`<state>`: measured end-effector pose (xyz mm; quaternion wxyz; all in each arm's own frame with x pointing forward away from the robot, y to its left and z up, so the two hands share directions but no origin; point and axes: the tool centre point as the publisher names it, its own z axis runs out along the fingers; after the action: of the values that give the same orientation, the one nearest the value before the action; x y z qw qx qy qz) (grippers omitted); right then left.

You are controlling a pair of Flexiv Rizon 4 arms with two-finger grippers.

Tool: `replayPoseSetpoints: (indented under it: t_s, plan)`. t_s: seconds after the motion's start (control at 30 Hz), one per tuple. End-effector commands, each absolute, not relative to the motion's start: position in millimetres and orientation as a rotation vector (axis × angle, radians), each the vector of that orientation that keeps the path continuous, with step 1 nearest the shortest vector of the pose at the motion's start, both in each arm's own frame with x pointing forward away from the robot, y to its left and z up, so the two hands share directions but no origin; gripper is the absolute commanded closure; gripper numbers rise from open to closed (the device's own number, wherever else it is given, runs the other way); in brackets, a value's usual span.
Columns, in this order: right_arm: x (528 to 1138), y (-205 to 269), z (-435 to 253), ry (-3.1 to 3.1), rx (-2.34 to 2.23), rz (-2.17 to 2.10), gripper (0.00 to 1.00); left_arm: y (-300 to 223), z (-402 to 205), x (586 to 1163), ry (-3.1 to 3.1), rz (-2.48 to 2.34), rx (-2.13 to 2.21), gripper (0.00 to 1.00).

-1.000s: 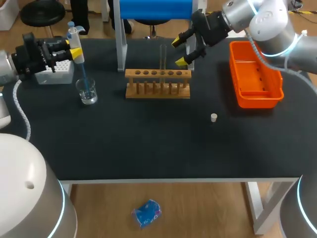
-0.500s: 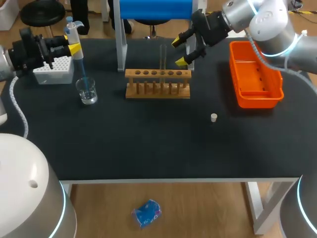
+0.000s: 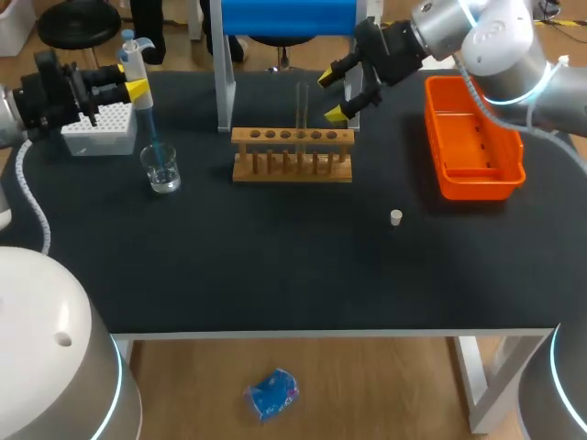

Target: Invert the test tube, pick up the pipette, mount the tip to pipette, aspirate from beaker and dispense into the tube, eject the tip, return the pipette, and cap with the stopper.

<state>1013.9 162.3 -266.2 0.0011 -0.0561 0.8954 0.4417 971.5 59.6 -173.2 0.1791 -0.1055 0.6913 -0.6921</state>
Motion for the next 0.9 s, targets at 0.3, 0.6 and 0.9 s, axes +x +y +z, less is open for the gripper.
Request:
replayPoseSetpoints:
  t_s: [0.3,0.6,0.9]
  plan:
    - [1014,162,-265,2.814,-0.176,1.382,0.00,53,-90,962,2.019,-1.860,-0.292,1.00]
    - [1014,162,-265,2.814,-0.176,1.382,0.00,48,-33,958,2.040,-1.896,-0.270,1.00]
    - [1014,162,-265,2.814,-0.176,1.382,0.00,40,17,953,2.029,-1.863,-0.209,1.00]
